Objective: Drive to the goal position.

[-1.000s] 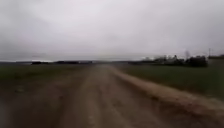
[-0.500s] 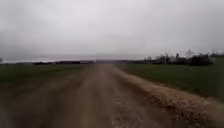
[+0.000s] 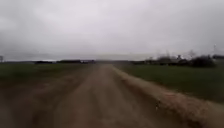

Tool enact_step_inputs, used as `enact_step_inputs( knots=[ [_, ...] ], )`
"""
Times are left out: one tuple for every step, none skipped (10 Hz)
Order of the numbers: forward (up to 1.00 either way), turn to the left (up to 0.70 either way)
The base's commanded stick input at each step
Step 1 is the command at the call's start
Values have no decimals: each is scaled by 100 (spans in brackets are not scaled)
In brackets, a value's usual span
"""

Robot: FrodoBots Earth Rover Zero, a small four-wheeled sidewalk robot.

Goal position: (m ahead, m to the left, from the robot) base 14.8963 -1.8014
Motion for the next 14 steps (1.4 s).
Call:
enact_step_inputs(
  knots=[
    [85, 0],
    [85, 0],
    [85, 0],
    [85, 0],
    [85, 0],
    [85, 0],
    [85, 0],
    [85, 0],
    [85, 0],
    [85, 0],
    [85, 0],
    [85, 0],
    [85, 0],
    [85, 0]
  ],
)
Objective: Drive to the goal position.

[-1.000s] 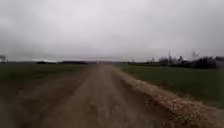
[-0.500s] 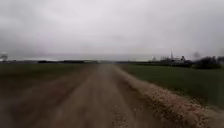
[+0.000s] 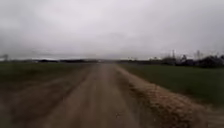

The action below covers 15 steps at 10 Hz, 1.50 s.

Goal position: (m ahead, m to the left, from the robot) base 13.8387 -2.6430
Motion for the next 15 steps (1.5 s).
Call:
enact_step_inputs(
  knots=[
    [85, 0],
    [85, 0],
    [85, 0],
    [85, -1],
    [85, -6],
    [85, -25],
    [85, -32],
    [85, -31],
    [85, -10],
    [85, 0],
    [85, 0],
    [85, 0],
    [85, 0],
    [85, -2],
    [85, -17]
  ],
)
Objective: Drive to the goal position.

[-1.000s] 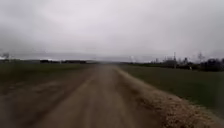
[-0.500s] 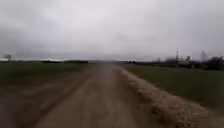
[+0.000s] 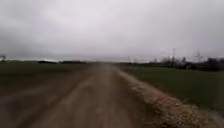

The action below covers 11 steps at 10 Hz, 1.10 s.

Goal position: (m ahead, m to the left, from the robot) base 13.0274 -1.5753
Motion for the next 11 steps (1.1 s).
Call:
enact_step_inputs(
  knots=[
    [85, -33],
    [85, -33],
    [85, 0],
    [85, 0],
    [85, 0],
    [85, 0],
    [85, 0],
    [85, 0],
    [85, 0],
    [85, 0],
    [85, 0]
  ],
)
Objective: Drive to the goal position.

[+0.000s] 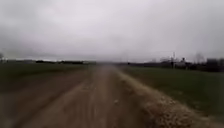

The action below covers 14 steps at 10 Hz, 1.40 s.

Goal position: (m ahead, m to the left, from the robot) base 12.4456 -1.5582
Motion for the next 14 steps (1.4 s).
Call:
enact_step_inputs(
  knots=[
    [85, 0],
    [85, 0],
    [85, 0],
    [85, 0],
    [85, 0],
    [85, 0],
    [85, 0],
    [85, 0],
    [85, 0],
    [85, -1],
    [85, -33],
    [85, -33],
    [85, -33],
    [85, -33]
  ],
)
